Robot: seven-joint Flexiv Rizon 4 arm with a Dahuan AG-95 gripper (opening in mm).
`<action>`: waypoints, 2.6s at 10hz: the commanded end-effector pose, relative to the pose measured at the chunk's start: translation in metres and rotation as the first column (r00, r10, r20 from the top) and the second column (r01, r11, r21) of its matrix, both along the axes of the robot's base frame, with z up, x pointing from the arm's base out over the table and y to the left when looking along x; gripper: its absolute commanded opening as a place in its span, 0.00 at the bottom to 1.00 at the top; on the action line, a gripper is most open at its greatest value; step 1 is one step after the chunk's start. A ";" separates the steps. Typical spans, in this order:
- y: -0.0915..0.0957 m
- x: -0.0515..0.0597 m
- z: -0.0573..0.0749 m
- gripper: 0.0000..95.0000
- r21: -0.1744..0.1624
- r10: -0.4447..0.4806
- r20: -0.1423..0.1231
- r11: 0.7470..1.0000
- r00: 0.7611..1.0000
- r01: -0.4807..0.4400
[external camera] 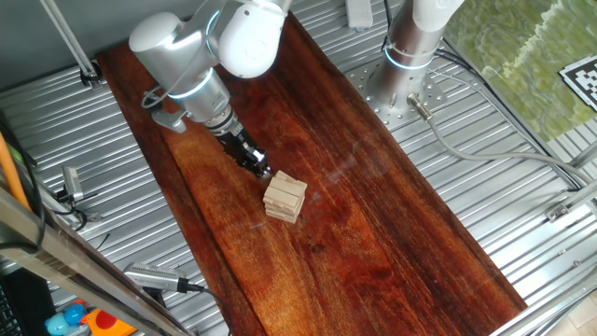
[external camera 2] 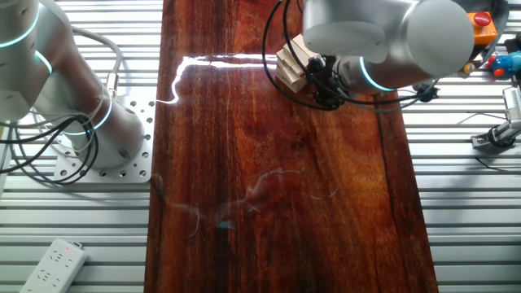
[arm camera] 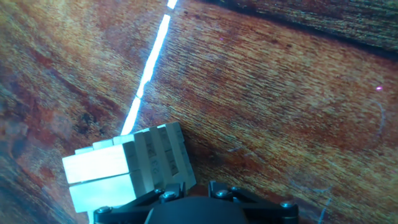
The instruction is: Play Jenga
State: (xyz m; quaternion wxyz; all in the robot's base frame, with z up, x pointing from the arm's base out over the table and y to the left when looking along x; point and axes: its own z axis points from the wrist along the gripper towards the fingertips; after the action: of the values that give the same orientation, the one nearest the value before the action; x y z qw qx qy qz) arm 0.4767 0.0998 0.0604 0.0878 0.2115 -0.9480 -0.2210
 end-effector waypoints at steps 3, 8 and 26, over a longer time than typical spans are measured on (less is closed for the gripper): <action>0.001 0.001 -0.001 0.20 0.020 -0.024 -0.017 1.000 1.000 0.025; 0.001 0.001 -0.001 0.20 0.017 -0.024 -0.019 1.000 1.000 0.024; -0.001 0.006 0.002 0.20 0.065 -0.035 -0.034 0.997 0.999 0.037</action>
State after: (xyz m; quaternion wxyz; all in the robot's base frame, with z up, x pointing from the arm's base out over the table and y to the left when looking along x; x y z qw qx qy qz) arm 0.4836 0.0988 0.0628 0.0923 0.1945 -0.9421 -0.2573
